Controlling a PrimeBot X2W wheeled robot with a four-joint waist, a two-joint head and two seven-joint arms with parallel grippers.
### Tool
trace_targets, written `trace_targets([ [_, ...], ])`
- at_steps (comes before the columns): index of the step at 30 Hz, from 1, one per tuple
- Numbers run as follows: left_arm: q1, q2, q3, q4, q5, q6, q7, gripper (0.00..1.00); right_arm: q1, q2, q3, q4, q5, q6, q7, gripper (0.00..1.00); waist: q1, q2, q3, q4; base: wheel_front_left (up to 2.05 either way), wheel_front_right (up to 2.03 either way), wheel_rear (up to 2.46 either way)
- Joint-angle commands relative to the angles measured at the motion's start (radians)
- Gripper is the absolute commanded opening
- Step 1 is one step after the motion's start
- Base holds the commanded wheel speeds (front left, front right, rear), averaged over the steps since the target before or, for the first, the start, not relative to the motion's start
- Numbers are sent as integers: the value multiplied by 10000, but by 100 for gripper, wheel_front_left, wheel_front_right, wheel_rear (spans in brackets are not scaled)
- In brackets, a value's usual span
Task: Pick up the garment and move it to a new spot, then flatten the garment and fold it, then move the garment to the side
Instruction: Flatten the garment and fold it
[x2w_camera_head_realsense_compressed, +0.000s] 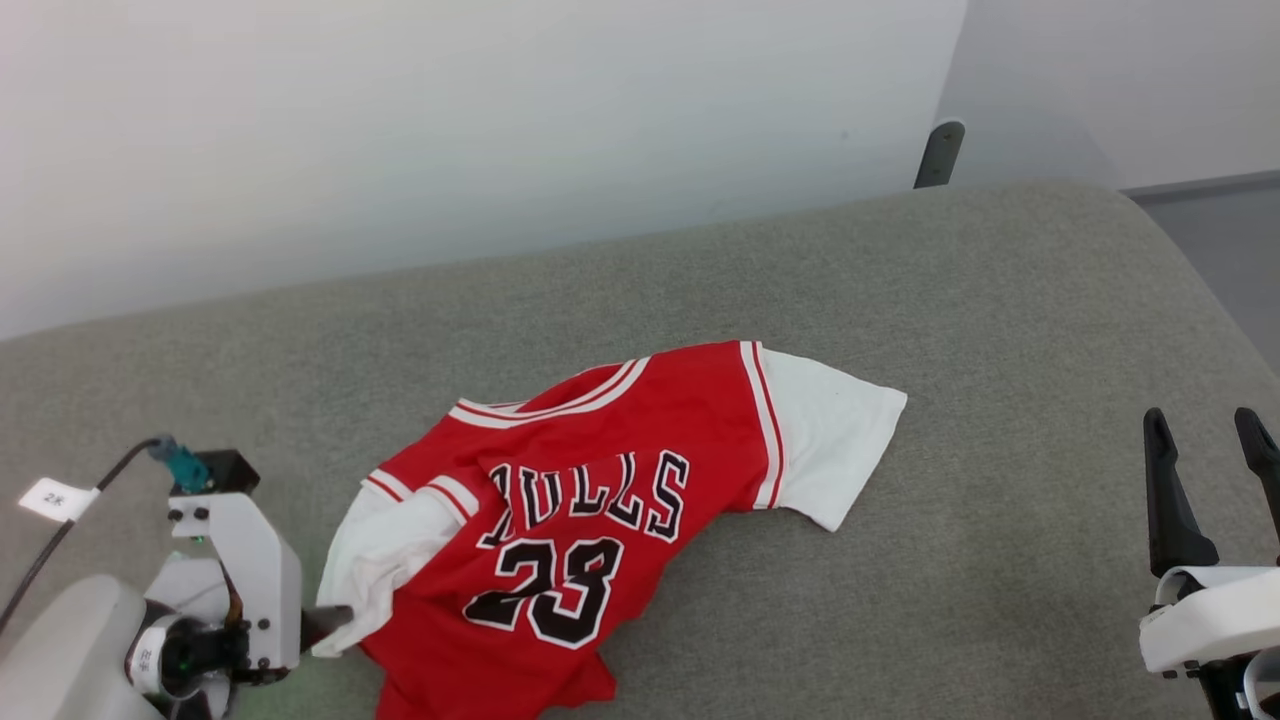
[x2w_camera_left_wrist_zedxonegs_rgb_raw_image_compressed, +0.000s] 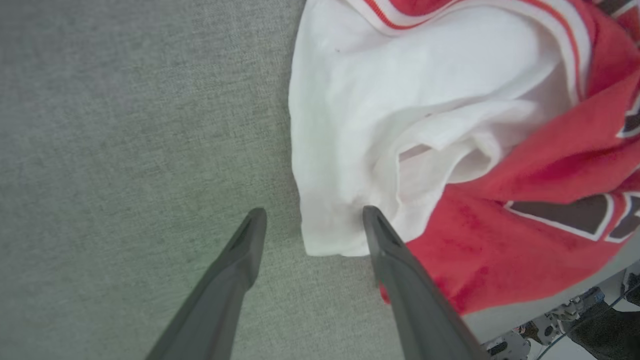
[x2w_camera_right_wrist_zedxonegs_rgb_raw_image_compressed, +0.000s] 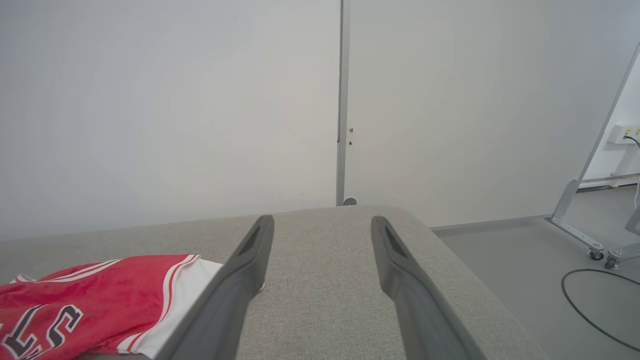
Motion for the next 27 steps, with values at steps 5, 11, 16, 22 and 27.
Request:
trace_targets([
  [5, 10, -79, 34, 413, -103, -146, -110, 65, 109, -52, -75, -109, 83, -10, 46, 100, 0, 0, 161, -58, 0, 0, 0],
  [11, -50, -251, 115, 926, -383, -351, -167, 0, 80, 9, -118, -204, 36, -10, 87, 100, 0, 0, 241, -61, 0, 0, 0],
  [16, -238, -156, 72, 1143, -335, -558, -240, 0, 117, 55, -161, -287, -6, -10, 136, 100, 0, 0, 247, -8, 0, 0, 0],
  [22, -560, 189, 99, 1123, -179, -673, -329, 0, 147, 10, -211, -289, 68, -10, 140, 100, 0, 0, 268, 74, 0, 0, 0],
  [27, -1010, 643, 53, 1005, 239, -748, -601, 0, 102, -26, -218, -341, 118, -10, 115, 100, 0, 0, 415, 92, 0, 0, 0],
])
